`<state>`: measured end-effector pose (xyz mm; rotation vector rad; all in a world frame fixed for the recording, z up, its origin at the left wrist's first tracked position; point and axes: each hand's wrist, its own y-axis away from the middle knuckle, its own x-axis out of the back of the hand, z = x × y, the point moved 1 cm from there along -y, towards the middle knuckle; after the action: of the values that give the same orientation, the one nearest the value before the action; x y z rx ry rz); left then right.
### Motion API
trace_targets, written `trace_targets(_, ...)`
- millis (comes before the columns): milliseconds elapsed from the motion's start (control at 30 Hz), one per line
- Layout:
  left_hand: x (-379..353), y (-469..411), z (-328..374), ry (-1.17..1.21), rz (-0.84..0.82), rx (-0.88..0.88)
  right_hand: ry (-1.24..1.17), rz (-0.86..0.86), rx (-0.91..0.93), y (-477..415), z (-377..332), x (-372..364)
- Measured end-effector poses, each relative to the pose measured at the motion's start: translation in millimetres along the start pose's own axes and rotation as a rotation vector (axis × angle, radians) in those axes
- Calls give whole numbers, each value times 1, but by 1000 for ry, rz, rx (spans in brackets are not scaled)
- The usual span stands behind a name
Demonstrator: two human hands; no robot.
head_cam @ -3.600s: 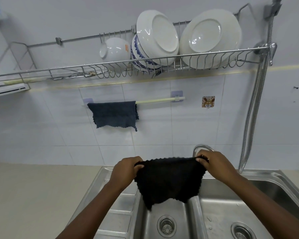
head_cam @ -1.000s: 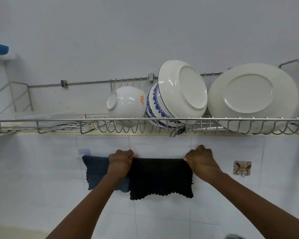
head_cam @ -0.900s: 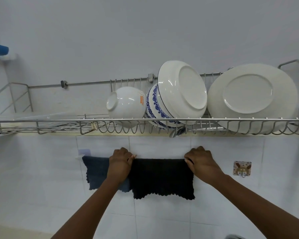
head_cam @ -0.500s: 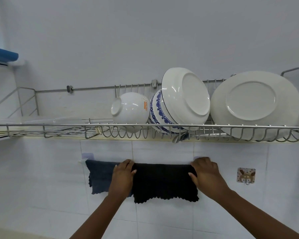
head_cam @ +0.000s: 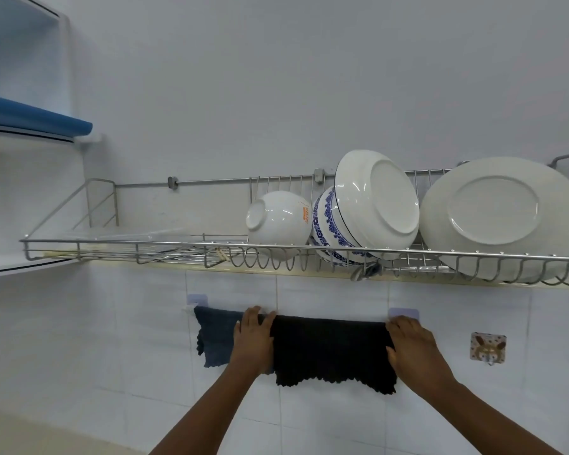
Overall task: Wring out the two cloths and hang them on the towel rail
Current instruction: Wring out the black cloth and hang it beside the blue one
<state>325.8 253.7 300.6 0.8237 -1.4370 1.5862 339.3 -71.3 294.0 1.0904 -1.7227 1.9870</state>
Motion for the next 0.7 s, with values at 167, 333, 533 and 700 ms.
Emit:
trace_targets(167,2,5,-16,-51,-55,26,-111,-58,-10,-2,2,0)
trace_targets(333,7,8,-13,-72,-83,38,-107,-108,-47,1,4,-3)
trace_targets(533,14,8,-6,-88,-113,45,-165,-208,-78,1,2,7)
trace_targets(700,18,23,-2,-19,-104,42,-168,-279,-67,2,-5,25)
